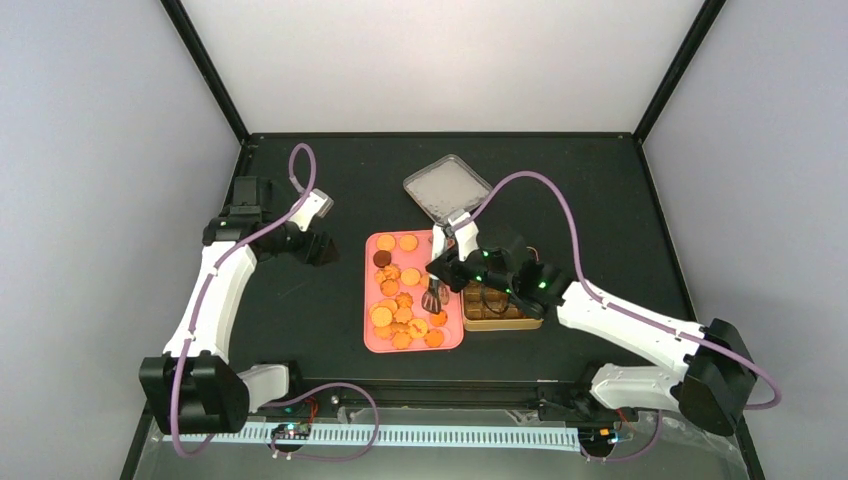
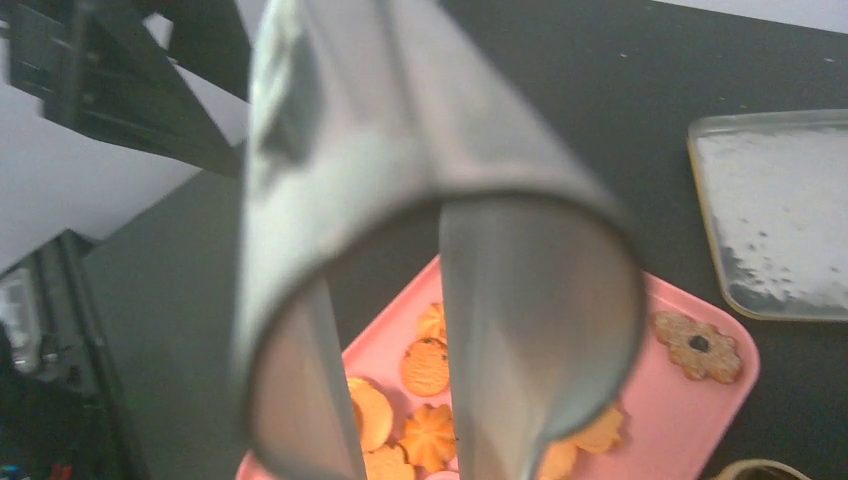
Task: Pack the cookies
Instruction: Pick up the fake cookies from the plate.
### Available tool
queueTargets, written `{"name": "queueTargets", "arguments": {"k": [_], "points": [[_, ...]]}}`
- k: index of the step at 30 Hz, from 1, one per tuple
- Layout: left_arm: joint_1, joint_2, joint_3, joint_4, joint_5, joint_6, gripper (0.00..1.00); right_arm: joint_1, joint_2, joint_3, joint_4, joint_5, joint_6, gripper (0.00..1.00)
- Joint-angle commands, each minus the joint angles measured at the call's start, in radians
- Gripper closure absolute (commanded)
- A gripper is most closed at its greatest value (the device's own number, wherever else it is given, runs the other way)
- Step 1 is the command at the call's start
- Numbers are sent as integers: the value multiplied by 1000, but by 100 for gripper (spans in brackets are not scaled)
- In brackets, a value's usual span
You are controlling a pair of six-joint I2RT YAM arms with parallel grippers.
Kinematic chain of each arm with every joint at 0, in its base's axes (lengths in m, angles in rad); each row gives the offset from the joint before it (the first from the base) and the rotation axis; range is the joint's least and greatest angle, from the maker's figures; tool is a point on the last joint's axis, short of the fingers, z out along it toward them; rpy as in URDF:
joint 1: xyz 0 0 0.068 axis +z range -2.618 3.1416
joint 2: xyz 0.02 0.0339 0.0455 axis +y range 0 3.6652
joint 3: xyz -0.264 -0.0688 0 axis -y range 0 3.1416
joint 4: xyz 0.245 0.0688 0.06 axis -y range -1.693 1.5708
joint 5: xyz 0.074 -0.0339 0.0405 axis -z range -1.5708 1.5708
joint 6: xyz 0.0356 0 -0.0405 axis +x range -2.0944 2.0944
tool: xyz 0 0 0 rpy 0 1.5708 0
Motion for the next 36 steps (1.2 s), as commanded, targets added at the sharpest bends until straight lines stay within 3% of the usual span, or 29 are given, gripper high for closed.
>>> {"name": "queueTargets", "arguments": {"k": [1, 20, 36], "points": [[17, -11, -7, -26, -37, 29, 22, 26, 24, -12, 51, 158, -34, 68], [23, -40, -26, -23, -26, 11, 21, 173, 168, -61, 143, 377, 1, 69], [23, -78, -58, 13, -19, -25, 21, 198, 40, -150, 107, 547, -19, 69]]}}
